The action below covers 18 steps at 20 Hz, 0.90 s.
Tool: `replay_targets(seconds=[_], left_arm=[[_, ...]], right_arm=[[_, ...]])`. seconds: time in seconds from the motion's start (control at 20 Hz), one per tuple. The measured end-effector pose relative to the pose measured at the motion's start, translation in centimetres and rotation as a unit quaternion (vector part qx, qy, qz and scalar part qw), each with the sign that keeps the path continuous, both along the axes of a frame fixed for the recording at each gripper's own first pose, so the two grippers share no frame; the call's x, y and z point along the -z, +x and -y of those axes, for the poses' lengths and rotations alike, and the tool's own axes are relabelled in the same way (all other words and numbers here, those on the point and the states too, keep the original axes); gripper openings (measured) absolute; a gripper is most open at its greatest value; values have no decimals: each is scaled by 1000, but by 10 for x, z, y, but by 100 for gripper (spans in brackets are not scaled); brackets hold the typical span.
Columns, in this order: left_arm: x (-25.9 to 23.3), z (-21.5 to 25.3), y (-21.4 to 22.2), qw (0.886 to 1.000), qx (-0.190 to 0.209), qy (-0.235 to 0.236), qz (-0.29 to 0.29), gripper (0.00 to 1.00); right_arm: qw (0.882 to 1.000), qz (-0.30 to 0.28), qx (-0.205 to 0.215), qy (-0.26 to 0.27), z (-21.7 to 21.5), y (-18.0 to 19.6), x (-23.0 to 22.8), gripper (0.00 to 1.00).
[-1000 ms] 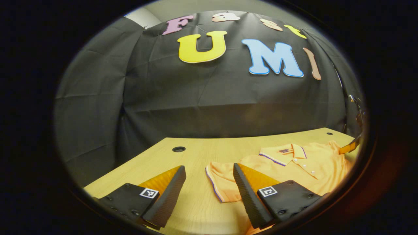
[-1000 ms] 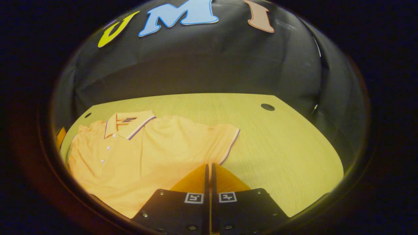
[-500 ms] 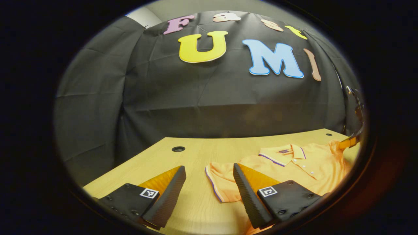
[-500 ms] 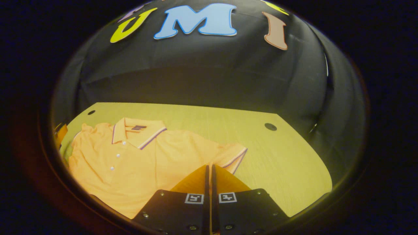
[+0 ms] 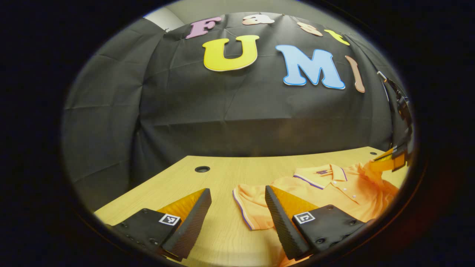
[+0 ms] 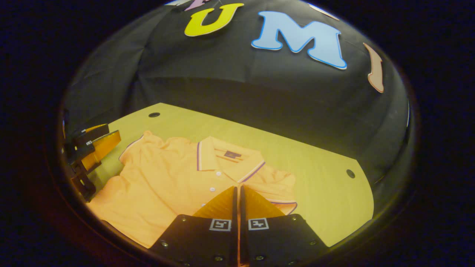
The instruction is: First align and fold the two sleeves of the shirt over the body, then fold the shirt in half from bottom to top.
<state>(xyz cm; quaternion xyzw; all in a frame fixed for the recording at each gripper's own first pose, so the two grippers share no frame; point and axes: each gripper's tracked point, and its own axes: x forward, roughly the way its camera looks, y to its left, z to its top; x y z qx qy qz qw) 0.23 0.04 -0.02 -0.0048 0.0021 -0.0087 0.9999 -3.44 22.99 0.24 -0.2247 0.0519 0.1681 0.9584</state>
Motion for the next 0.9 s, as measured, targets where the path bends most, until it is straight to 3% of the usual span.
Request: replay_targets(seconds=[0.25,0.55,0.65,0.75,0.9], left_arm=[[0,1,0,1000,1,1,-1,94],[-1,0,-1,1000,0,-1,0,94],[-1,-1,0,1000,0,-4,2,94],[-1,0,0,1000,3,-5,2,94],[2,7,1,1000,20,1,-6,94]], right_arm=[[997,-50,-22,-56,-26,-3,50,2],[996,-72,-20,-53,-25,-1,58,3],[997,-58,-9,-58,-19,1,54,12],[997,-50,-12,-49,-19,-3,52,36],[998,-51,-27,-3,-21,-17,42,37]])
